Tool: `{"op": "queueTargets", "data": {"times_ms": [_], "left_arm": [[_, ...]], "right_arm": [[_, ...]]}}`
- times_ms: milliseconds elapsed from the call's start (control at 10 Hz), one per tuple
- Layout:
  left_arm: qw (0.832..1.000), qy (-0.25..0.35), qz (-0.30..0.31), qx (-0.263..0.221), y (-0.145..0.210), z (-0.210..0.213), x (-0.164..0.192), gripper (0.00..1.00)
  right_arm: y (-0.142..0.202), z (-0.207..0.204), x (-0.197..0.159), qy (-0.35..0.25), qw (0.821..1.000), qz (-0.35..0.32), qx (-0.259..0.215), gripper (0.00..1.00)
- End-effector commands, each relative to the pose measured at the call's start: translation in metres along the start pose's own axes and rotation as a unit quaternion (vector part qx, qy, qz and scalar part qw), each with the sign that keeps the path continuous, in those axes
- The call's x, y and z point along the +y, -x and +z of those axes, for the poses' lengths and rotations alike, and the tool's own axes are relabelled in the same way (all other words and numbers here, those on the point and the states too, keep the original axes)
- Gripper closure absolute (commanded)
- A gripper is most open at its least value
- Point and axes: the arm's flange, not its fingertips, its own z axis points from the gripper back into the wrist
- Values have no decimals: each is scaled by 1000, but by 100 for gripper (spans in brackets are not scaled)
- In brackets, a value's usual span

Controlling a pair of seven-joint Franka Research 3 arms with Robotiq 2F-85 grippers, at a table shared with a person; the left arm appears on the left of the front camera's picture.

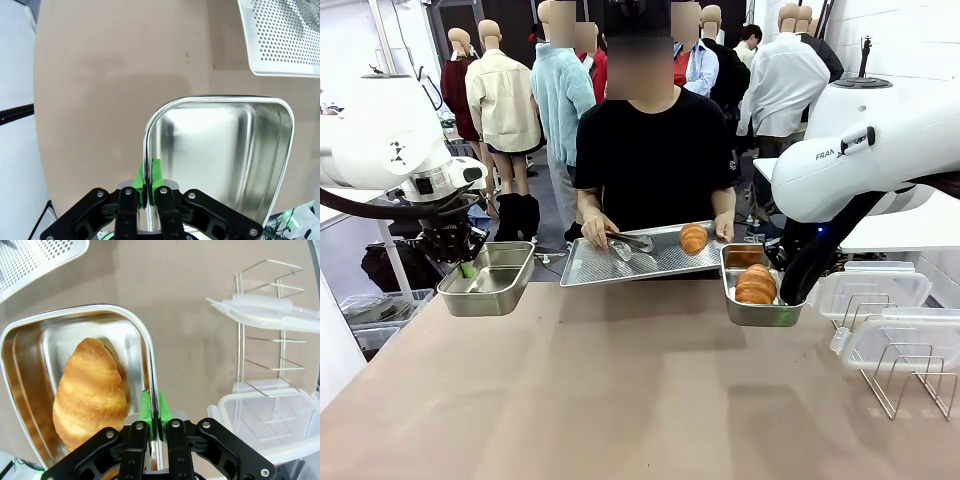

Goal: Place the bread in airtight containers.
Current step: Once an object is inside an Airtight Container , place the container in the center of the table.

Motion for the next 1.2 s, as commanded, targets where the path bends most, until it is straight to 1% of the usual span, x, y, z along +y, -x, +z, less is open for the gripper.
{"op": "queueTargets", "data": {"times_ms": [0,200,300,400,500,700,800,900,1000,1100], "left_arm": [[1000,0,-7,-12,0,2,1,100],[1000,0,-7,-12,0,2,1,100],[1000,0,-7,-12,0,2,1,100],[1000,0,-7,-12,0,2,1,100],[1000,0,-7,-12,0,2,1,100],[1000,0,-7,-12,0,2,1,100],[1000,0,-7,-12,0,2,1,100],[1000,0,-7,-12,0,2,1,100],[1000,0,-7,-12,0,2,1,100],[1000,0,-7,-12,0,2,1,100]], "right_arm": [[-2,0,0,0,1000,7,-13,100],[-2,0,0,0,1000,7,-13,100],[0,0,0,0,1000,0,0,100],[-3,-12,2,-5,1000,-3,6,100],[-5,-29,5,3,1000,-4,14,100],[-8,-70,12,-17,999,0,35,100],[-9,-89,16,-13,999,-3,48,100],[-8,-104,20,-1,999,4,44,100],[-7,-118,26,3,999,20,28,100],[-7,-129,30,9,999,33,31,100]]}}
